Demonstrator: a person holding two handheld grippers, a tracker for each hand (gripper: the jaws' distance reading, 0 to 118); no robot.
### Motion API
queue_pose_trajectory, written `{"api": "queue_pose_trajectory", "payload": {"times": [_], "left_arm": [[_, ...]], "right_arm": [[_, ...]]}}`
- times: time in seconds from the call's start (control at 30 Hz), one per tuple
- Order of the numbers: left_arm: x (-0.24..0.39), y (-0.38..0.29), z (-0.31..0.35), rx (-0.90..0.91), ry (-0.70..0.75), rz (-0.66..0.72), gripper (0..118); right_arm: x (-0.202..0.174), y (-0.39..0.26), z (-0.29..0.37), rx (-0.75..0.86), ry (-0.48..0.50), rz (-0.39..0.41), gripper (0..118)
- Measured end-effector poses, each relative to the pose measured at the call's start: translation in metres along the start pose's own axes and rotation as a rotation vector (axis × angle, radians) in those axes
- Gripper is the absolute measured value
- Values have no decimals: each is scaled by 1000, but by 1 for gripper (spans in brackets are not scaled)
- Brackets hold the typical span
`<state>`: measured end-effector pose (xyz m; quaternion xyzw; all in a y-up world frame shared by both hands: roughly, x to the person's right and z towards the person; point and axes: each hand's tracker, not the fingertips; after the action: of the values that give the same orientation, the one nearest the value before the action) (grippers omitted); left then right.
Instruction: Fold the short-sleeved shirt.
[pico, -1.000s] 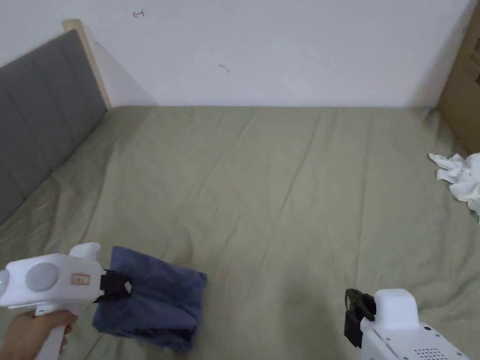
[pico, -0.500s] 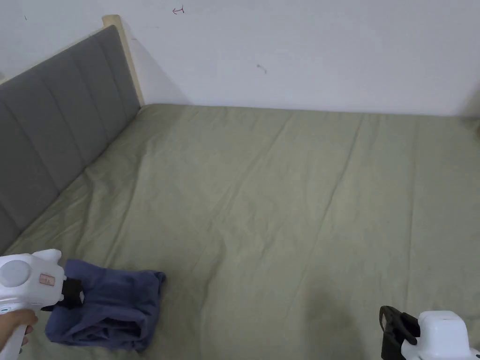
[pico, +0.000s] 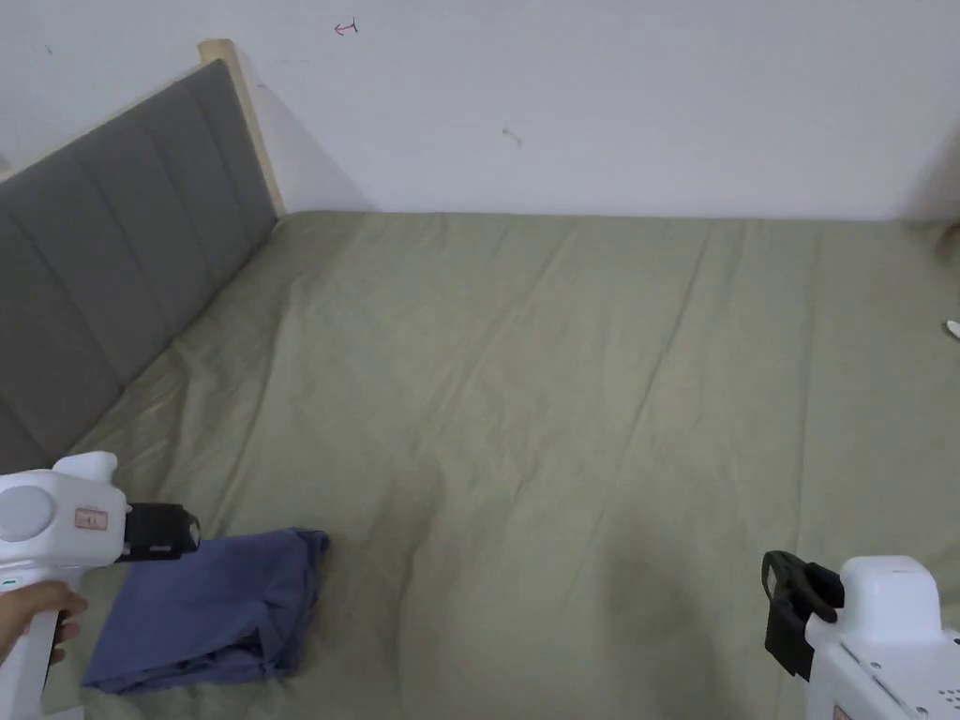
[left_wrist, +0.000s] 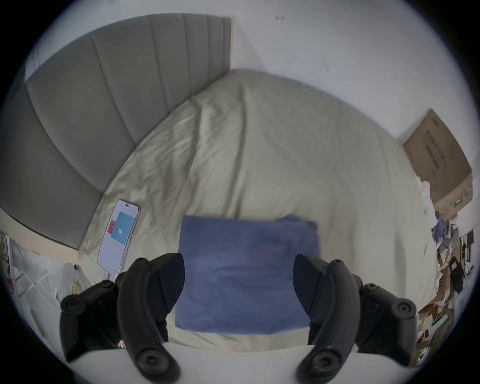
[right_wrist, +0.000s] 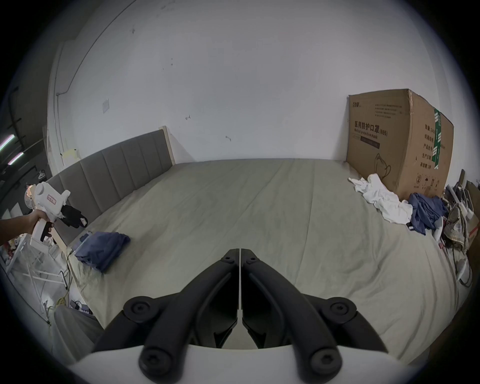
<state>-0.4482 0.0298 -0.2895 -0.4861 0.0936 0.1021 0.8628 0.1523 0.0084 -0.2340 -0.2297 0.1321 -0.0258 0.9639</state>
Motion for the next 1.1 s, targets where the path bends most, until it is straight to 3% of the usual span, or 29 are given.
{"api": "queue_pose_trajectory", "payload": {"times": [0.27, 0.57, 0.83, 0.97, 1.03, 1.1], "left_arm": [[42, 21, 86, 251, -30, -44, 100], [116, 11, 177, 703, -116, -3, 101], [208, -32, 212, 1018, -99, -72, 100], [252, -56, 212, 1080, -92, -95, 99], [267, -62, 205, 1088, -108, -113, 89], [282, -68, 199, 1095, -118, -145, 64]], "right_arm": [[5, 40, 30, 123, 12, 34, 3], [10, 96, 72, 266, -61, 99, 3], [22, 128, 106, 365, -127, 102, 3], [29, 130, 118, 400, -154, 110, 3], [33, 127, 123, 409, -176, 107, 3], [33, 126, 132, 418, -181, 87, 3]]}}
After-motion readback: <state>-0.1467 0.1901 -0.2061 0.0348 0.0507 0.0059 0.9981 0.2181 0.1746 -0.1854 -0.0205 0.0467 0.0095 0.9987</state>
